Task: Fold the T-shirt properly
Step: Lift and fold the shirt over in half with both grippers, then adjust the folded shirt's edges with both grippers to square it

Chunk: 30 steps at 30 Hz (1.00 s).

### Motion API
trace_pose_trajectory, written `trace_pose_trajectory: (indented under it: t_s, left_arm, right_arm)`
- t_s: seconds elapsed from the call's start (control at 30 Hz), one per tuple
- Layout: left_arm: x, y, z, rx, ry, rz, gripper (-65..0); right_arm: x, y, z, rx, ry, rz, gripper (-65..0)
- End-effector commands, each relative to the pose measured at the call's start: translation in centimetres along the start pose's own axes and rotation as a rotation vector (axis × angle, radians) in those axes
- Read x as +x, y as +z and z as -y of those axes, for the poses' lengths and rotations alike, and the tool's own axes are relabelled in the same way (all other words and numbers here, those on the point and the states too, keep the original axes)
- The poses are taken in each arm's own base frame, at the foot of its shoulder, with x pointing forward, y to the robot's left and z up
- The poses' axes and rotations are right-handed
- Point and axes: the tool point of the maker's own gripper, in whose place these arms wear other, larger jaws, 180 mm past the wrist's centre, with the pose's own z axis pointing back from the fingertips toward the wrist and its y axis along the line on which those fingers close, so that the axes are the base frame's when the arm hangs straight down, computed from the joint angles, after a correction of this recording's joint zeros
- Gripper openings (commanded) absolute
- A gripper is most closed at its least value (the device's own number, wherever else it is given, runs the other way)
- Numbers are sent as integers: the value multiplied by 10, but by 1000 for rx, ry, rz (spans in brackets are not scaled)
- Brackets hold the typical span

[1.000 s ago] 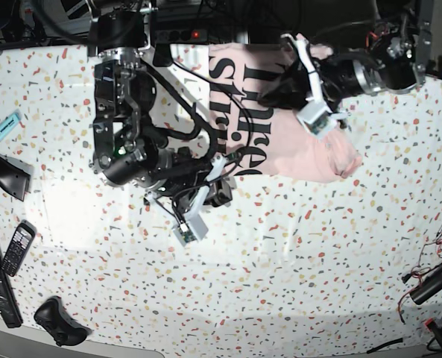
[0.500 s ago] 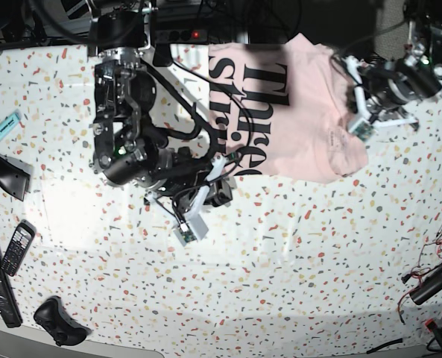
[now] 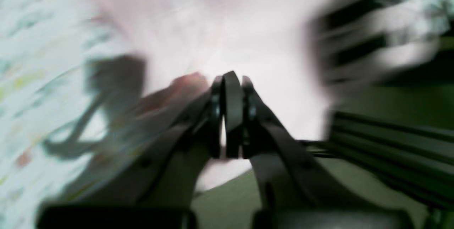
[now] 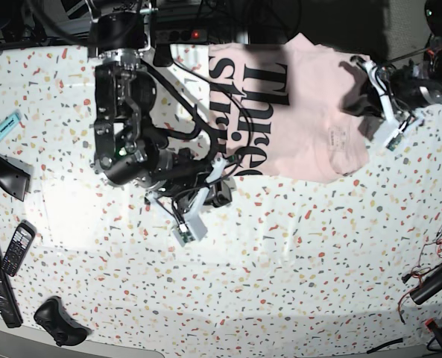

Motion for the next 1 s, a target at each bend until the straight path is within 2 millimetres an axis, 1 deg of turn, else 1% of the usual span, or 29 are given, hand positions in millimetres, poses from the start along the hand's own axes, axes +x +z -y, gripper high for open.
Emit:
trace_pose_trajectory:
  t_s: [0.0,0.1,0.17,0.23,0.33,0.47,0.57,0.67,0.77,0.87,0.97]
  left_arm:
    - [3,4,4,-12,-3,21,-650]
    - [-9,4,13,-31,24,31,-650]
    - [-15,4,16,-27,16,54,-650]
    - [-21,4,13,3,23,70,-650]
    - [-41,-3,2,34,59,17,-650]
    - [-65,-18,-6,28,160,-17,-650]
    - [-78,-27,-7,6,202,-36,-650]
    - [-87,-39,-7,-14,246,-60,-650]
    - [-94,-56,-8,-39,278,-87,-650]
    - [-98,-74,-19,-26,258,-128,-650]
    - [-92,-90,-44,39,250,-135,-650]
  right_arm:
    - [9,-3,0,10,0,27,-650]
    - [-17,-18,1,39,-40,-38,-650]
    - [-31,-26,2,49,-44,-65,-650]
    - [-43,-31,5,41,-50,-100,-650]
    - [-54,-32,13,4,-28,-145,-650]
    - [-53,-31,14,-1,-24,-141,-650]
    - [-53,-31,14,-1,-24,-139,-650]
    - [-52,-31,14,-1,-24,-136,-650]
    - [-51,-32,14,-1,-24,-129,-650]
    - [-50,-32,15,-3,-23,-122,-650]
    - [-51,-30,21,-24,-8,-124,-650]
